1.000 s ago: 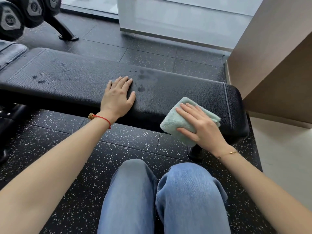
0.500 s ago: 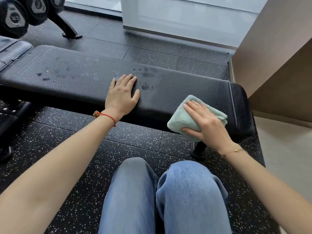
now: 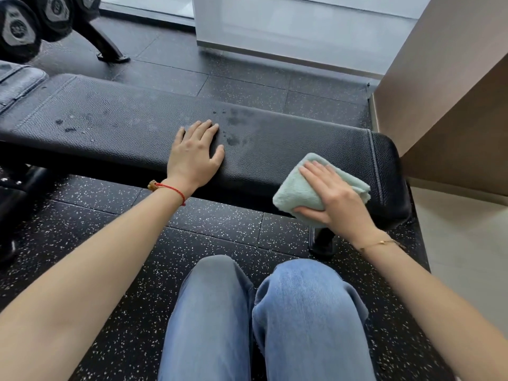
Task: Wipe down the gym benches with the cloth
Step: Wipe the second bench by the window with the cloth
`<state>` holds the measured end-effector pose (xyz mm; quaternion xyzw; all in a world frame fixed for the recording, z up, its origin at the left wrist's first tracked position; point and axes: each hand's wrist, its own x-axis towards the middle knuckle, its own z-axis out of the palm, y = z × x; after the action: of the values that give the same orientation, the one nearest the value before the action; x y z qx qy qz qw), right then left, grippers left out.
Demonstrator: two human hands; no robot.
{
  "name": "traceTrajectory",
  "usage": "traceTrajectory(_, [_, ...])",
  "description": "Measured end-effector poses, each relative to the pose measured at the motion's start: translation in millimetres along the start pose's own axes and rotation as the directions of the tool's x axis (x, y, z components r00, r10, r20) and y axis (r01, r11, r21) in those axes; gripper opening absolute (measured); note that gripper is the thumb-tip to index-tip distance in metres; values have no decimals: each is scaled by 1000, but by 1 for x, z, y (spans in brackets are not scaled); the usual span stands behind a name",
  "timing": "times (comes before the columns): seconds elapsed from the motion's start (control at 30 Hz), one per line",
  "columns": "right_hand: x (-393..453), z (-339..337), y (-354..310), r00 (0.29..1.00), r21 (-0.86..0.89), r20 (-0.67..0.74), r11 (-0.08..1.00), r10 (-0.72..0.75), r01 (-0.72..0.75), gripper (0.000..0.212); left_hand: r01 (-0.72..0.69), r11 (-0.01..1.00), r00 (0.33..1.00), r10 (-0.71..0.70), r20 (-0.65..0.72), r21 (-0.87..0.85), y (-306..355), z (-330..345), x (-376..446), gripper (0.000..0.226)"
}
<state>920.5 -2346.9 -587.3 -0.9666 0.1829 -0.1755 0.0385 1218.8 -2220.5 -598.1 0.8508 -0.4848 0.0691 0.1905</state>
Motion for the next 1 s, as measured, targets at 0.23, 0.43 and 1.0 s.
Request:
traceTrajectory(0.23, [51, 24, -46, 993, 38, 67, 995, -93, 91, 82, 14, 1000, 996, -14, 87, -1, 5, -4, 3, 56])
traceTrajectory(0.43, [-44, -6, 31, 996, -49, -86, 998, 28, -33, 83, -60, 995, 996, 65, 68, -76, 39, -3, 1, 55])
traceTrajectory(1.0, [-50, -27, 59, 898, 109, -42, 895, 439, -432, 78, -163, 979, 981, 173, 85, -119, 97, 25, 1, 56])
